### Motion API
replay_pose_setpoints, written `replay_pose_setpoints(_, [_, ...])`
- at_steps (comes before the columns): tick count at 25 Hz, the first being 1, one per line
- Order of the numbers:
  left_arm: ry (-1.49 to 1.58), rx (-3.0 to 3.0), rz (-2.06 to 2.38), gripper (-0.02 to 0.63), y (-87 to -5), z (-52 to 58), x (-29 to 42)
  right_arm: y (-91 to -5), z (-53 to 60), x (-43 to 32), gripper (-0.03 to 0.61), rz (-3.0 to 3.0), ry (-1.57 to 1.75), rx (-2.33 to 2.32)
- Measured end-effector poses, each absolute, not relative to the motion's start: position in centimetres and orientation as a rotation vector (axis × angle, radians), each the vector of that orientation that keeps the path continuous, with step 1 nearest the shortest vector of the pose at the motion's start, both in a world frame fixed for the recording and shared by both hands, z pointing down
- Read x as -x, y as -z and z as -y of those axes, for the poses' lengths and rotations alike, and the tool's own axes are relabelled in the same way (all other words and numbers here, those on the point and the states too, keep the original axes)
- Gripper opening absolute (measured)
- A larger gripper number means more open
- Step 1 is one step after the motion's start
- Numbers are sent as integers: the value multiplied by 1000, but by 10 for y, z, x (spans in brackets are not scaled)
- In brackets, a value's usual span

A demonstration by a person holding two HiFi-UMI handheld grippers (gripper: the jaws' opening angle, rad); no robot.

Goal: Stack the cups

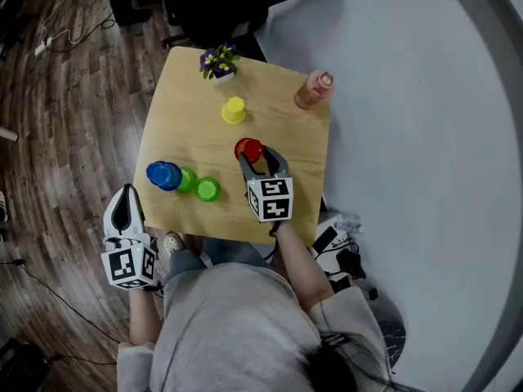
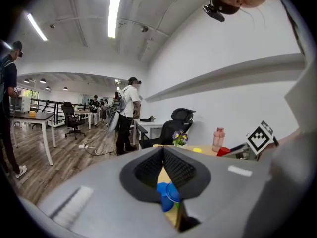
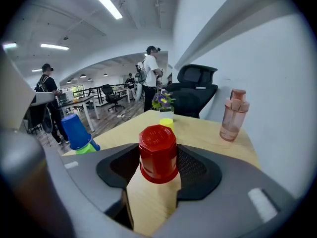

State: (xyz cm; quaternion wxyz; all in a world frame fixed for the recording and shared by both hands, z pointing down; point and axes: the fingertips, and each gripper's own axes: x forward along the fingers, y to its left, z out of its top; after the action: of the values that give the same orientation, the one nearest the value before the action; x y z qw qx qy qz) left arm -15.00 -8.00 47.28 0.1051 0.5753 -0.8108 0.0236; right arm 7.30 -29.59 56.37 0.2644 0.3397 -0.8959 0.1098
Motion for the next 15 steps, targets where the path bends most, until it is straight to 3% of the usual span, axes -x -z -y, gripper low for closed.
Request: replay_pose_setpoints(15, [-51,-1965,2213,58,-462,74,157,-513,183,-23,232,2490,-307,-895])
